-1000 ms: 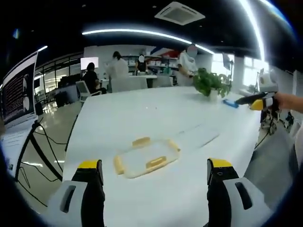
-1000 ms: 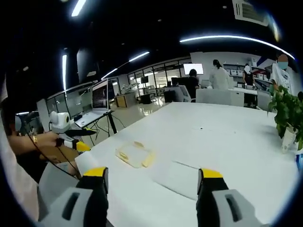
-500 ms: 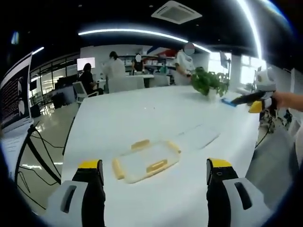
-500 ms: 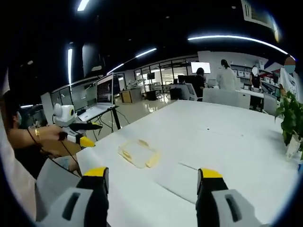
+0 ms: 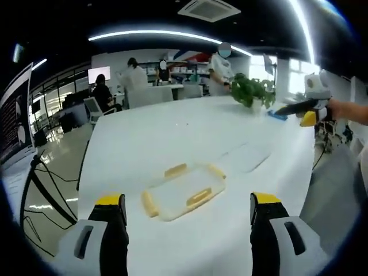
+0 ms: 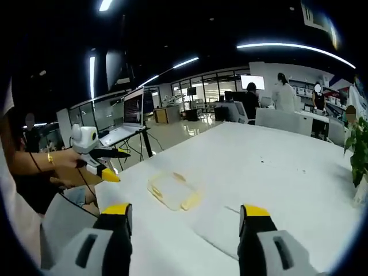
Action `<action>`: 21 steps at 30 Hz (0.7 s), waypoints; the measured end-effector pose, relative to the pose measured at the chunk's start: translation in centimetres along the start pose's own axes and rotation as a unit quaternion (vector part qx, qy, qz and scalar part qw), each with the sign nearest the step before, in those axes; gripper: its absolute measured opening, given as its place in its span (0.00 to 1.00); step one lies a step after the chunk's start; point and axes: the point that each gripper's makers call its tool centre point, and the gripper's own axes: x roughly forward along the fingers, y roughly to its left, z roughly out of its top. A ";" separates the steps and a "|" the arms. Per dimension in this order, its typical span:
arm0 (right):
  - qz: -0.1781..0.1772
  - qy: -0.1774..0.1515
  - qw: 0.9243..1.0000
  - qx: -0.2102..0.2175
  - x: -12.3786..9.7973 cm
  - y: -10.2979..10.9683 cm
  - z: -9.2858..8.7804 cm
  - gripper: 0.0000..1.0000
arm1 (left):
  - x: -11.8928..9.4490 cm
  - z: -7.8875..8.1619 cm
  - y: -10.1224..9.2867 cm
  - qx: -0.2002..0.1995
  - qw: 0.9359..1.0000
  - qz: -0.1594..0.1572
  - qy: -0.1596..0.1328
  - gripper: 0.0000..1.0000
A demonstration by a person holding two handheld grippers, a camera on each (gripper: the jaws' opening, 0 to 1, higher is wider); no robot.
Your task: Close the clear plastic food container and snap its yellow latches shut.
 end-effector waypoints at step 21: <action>0.069 0.048 0.996 -0.034 6.0 1.1 -0.6 0.76 | 2.8 -1.8 2.3 0.022 0.998 -0.031 0.056 0.87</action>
